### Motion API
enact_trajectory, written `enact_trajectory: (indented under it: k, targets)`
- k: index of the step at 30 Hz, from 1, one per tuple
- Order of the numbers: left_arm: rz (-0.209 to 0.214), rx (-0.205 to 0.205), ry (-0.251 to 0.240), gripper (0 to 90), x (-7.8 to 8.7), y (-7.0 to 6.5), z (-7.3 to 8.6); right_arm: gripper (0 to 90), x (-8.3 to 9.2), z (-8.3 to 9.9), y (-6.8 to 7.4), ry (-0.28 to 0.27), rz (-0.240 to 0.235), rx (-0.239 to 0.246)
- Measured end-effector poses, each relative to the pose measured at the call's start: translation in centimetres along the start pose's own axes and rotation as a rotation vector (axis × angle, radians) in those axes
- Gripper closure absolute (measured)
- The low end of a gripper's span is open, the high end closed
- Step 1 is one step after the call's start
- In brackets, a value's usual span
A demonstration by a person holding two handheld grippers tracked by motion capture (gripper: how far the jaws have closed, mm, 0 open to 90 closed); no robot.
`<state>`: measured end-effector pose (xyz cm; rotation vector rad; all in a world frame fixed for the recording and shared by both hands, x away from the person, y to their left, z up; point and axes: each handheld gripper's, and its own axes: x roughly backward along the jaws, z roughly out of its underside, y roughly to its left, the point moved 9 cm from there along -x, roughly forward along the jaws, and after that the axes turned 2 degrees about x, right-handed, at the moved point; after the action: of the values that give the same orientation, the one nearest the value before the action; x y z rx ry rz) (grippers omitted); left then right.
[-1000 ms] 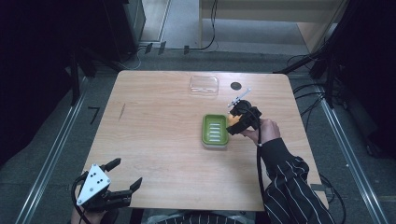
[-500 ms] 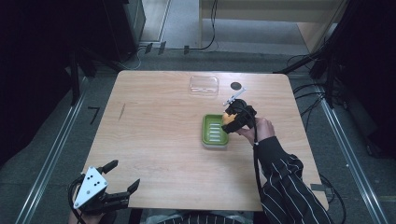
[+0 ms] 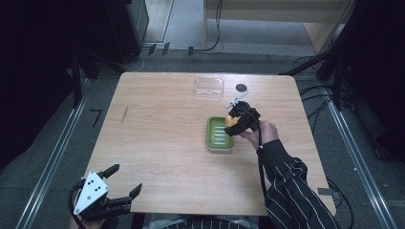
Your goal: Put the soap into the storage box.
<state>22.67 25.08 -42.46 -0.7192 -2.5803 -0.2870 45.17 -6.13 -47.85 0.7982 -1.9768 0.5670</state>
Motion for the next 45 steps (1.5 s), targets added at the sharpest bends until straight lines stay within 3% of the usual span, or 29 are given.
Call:
enact_trajectory:
  k: [4,17,45]
  targets:
    - [-0.001,-0.002,0.002,13.6,-0.1,0.0,0.0,28.1,-0.5,-0.6,0.3,-0.019,0.003,0.012]
    - [-0.014,0.005,0.0,13.5,0.4,0.1,0.2,28.1,-1.6,-1.0,0.8,-0.009,-0.017,0.012]
    - [-0.068,0.033,0.002,13.6,2.1,0.5,1.1,28.0,-4.6,-1.8,2.2,0.072,-0.061,0.05]
